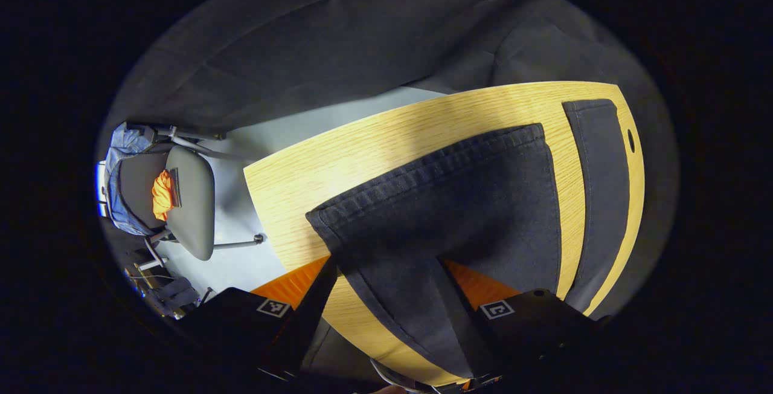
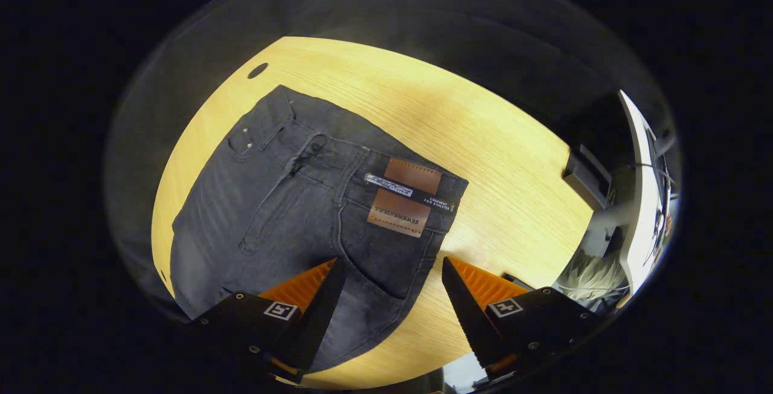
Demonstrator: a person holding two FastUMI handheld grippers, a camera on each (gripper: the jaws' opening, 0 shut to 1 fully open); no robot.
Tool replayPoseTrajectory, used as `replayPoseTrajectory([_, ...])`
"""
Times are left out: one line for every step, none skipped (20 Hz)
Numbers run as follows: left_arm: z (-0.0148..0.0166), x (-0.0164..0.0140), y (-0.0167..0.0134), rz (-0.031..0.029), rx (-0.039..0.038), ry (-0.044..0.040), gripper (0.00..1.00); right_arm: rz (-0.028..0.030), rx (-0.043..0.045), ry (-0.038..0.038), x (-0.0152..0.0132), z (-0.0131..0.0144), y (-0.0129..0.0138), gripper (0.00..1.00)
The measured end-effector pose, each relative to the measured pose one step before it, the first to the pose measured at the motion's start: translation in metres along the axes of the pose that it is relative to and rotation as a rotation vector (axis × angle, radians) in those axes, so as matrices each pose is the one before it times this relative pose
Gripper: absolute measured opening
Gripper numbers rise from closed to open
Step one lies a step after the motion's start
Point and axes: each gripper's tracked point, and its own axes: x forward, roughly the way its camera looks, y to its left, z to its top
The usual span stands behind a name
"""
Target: Grasp the waist and the cuffs of the jeans and fold them to make the two legs overlap; first hold the waist and fold one-third of the jeans toward the cuffs, then hold the cuffs and fold the remaining one-third in the same direction to finish folding.
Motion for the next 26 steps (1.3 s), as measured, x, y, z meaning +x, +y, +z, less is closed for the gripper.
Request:
replayPoseTrajectory([-0.00028, -0.00095, -0.00082, 0.00102, -0.01039, -0.00006, 0.98, -0.02268, 0.00782, 0.01493, -0.00351, 0.00361, -0.00457, 0.98])
replayPoseTrajectory([0.00135, 0.00043, -0.00113, 0.00056, 0.00587, -0.00323, 0.98, 0.00347, -0.00739, -0.0004, 0.00359, 0.00125, 0.005, 0.96])
replayPoseTrajectory([-0.00118, 0.00049, 0.00006, -0.00227, -0.00019, -0.00665, 0.98, -0.02124, -0.03803, 0.00812, 0.00296, -0.00008, -0.00468, 0.9])
replayPoseTrajectory([0.00108, 0.00033, -0.0012, -0.00408, 0.00608, -0.01047, 0.95, -0.01464, -0.03111, 0.01095, -0.00163, -0.00051, -0.00006, 0.87])
replayPoseTrajectory([0.00039, -0.00179, 0.00328, -0.00317, 0.01516, -0.0141, 0.94, 0.0109, -0.01383, 0.00581, 0.00276, 0.00054, 0.00681, 0.8])
replayPoseTrajectory([0.00266, 0.00199, 0.00164, -0.00618, -0.00639, -0.00912, 0.74, 0.01424, 0.01986, 0.00561, 0.00117, 0.0005, 0.00382, 0.68])
replayPoseTrajectory([0.00109, 0.00139, 0.00175, -0.01575, -0.00967, -0.01304, 0.55, 0.03481, 0.04086, 0.00811, 0.00104, -0.00285, 0.00695, 0.6])
replayPoseTrajectory([0.00101, -0.00158, -0.00209, -0.02589, -0.02533, 0.00327, 0.36, 0.01969, 0.03166, -0.00464, -0.00286, 0.00161, 0.00223, 0.45])
replayPoseTrajectory([0.00126, -0.00443, -0.00357, -0.02862, 0.00744, 0.0022, 0.17, 0.03361, -0.01119, 0.00671, 0.00213, 0.00078, -0.00041, 0.29])
replayPoseTrajectory([0.00061, 0.00655, -0.00184, -0.03456, -0.01629, 0.01013, 0.1, 0.0385, -0.00699, -0.00011, -0.00074, 0.00145, -0.0003, 0.29])
replayPoseTrajectory([-0.00109, -0.007, -0.00045, -0.03816, 0.0335, 0.01074, 0.03, 0.05106, 0.04024, -0.0013, -0.0022, -0.00243, 0.00419, 0.29])
replayPoseTrajectory([0.0004, -0.00083, 0.00223, -0.02922, 0.02522, -0.01749, 0.04, 0.04078, 0.05617, 0.01079, 0.00746, 0.00268, 0.00327, 0.11])
replayPoseTrajectory([-0.00139, -0.00188, 0.00127, -0.02167, 0.03653, -0.00534, 0.04, 0.03238, 0.02502, 0.00283, -0.00659, -0.00105, 0.00279, 0.12])
replayPoseTrajectory([0.00228, -0.00418, -0.00145, -0.02434, 0.02674, -0.0293, 0.03, 0.03254, 0.01862, -0.00592, -0.00232, 0.00106, 0.00253, 0.12])
replayPoseTrajectory([-0.00024, -0.00415, -0.00451, -0.0272, 0.01067, -0.01528, 0.03, 0.03647, -0.00271, -0.01829, -0.0046, 0.00256, 0.00174, 0.12])
replayPoseTrajectory([0.00192, -0.00519, -0.00596, -0.0315, 0.01049, -0.01635, 0.03, 0.02283, 0.00561, -0.01756, -0.00333, 0.00296, 0.00004, 0.12])
replayPoseTrajectory([0.00222, -0.00333, -0.00631, -0.02949, 0.00964, -0.01395, 0.03, 0.00863, 0.01835, -0.02441, -0.00705, 0.00426, 0.0007, 0.12])
replayPoseTrajectory([0.00337, -0.00475, -0.00807, -0.02935, 0.01517, -0.01493, 0.03, 0.01073, 0.0211, -0.00704, -0.00379, 0.00129, 0.00177, 0.12])
replayPoseTrajectory([0.00542, -0.0065, -0.01142, -0.03523, 0.01662, -0.01436, 0.03, 0.03348, 0.01583, -0.01173, -0.0057, 0.00201, 0.00691, 0.12])
replayPoseTrajectory([0.00606, -0.00744, -0.01223, -0.03052, 0.0154, -0.01432, 0.03, 0.03118, 0.00588, -0.01064, -0.00419, 0.00339, 0.00595, 0.12])
replayPoseTrajectory([0.00635, -0.00583, -0.01492, -0.03077, 0.01371, -0.01403, 0.03, 0.01431, -0.00236, -0.01051, -0.00377, 0.00233, 0.00539, 0.12])
replayPoseTrajectory([0.00548, -0.00415, -0.01235, -0.01635, 0.00894, -0.01164, 0.03, 0.01302, -0.00405, -0.00857, -0.00353, 0.00263, 0.00673, 0.12])
replayPoseTrajectory([0.00692, -0.00209, -0.01177, -0.02151, 0.01065, -0.01224, 0.03, 0.01493, -0.0028, -0.014, -0.00315, 0.00433, 0.00939, 0.12])
replayPoseTrajectory([0.00538, -0.00163, -0.0093, -0.01397, 0.00461, -0.0098, 0.03, 0.01641, 0.00083, -0.00989, -0.00202, 0.00378, 0.00844, 0.12])
replayPoseTrajectory([0.00546, -0.00209, -0.0099, -0.01845, 0.0087, -0.0048, 0.03, 0.0236, 0.0036, -0.00668, -0.00242, 0.00307, 0.0118, 0.12])
replayPoseTrajectory([0.0049, -0.0016, -0.00802, -0.00794, 0.00578, -0.00652, 0.03, 0.01809, 0.00602, -0.0113, -0.00263, 0.00415, 0.0096, 0.12])
